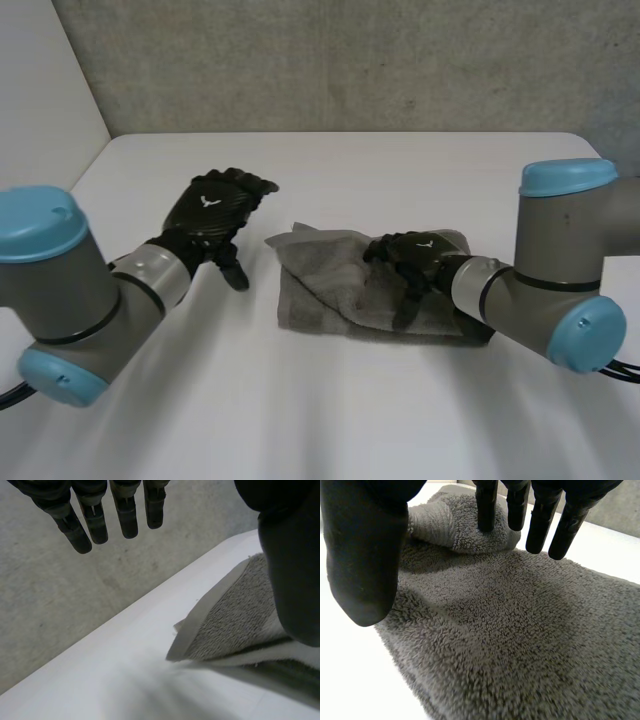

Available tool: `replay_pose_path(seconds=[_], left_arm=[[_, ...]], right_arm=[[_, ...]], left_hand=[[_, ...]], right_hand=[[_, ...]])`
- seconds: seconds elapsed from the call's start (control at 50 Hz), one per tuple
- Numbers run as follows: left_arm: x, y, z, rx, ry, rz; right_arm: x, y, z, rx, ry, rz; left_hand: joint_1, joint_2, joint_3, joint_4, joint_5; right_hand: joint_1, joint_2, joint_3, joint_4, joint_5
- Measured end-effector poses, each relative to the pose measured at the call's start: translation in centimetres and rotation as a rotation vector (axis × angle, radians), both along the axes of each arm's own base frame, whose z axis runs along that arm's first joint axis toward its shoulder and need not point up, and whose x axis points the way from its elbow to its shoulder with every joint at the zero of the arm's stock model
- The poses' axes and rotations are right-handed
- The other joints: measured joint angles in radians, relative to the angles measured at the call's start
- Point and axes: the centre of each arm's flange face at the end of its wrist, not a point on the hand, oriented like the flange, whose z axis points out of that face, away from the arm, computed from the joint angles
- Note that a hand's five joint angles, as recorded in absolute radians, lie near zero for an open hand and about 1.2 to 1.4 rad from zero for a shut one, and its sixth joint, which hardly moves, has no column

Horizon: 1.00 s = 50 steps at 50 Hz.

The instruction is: Fold the towel.

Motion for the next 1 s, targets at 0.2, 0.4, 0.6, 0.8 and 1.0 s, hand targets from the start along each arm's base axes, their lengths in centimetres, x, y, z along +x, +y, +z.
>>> replay_pose_path(seconds=[0.2,0.4,0.6,0.8,1.0], left_arm=[[2.2,-0.3,0.5,-0.004,0.004,0.06],[3.5,-1.2,1.9,-0.044,0.021,0.103],[3.3,-1.0,2.1,-0.048,0.026,0.098],[2.0,-0.2,2.4,-0.059,0.034,0.055],[-1.5,1.0,1.9,-0.076,0.045,-0.046]], right_arm=[[3.4,2.3,0.4,-0.028,-0.013,0.124],[6.9,7.4,0.8,-0.097,0.004,0.325],[6.4,8.3,2.1,-0.168,0.045,0.334],[1.1,6.7,4.4,-0.175,0.049,0.185],[-4.6,4.7,3.8,-0.227,0.06,0.006]], left_hand=[[0.0,0.0,0.0,0.0,-0.001],[0.0,0.0,0.0,0.0,-0.001],[0.0,0.0,0.0,0.0,-0.002],[0.0,0.0,0.0,0.0,-0.002],[0.0,0.001,0.003,0.0,0.014]], right_hand=[[-0.002,0.0,0.0,0.0,-0.002],[-0.002,0.0,0.0,0.0,-0.002],[-0.002,0.0,0.0,0.0,-0.003],[-0.002,0.0,0.0,0.0,-0.006],[0.018,0.042,0.021,0.023,0.017]])
